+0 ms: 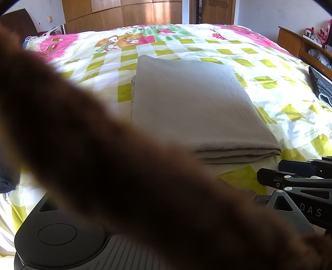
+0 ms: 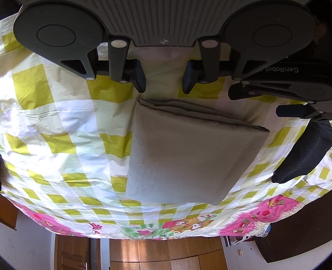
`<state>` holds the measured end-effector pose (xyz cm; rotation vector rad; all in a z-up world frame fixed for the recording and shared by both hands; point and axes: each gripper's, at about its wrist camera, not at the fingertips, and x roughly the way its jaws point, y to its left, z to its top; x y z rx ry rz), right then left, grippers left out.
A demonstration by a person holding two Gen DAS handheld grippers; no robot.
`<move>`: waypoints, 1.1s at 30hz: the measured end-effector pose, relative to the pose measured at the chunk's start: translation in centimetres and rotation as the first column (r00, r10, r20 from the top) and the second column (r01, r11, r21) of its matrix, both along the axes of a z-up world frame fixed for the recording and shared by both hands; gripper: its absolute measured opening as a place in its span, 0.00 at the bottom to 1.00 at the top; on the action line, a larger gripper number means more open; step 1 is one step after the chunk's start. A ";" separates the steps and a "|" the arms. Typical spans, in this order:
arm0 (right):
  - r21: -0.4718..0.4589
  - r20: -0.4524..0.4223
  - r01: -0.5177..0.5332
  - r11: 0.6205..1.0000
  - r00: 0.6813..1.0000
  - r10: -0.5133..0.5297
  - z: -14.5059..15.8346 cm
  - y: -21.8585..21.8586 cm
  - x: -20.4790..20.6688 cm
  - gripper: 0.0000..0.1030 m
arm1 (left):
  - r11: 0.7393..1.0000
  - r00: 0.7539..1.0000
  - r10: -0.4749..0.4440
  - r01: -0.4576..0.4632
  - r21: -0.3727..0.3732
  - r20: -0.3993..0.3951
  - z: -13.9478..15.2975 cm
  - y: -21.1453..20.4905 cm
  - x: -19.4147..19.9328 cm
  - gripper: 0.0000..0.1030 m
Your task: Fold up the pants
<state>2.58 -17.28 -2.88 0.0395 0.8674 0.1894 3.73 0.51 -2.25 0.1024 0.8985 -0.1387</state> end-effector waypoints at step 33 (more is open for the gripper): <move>-0.074 0.026 0.019 0.997 1.000 -0.017 1.6 1.2 -0.4 0.51 | 0.999 1.000 0.023 -0.023 -0.042 0.007 0.5 1.0 -0.2 0.96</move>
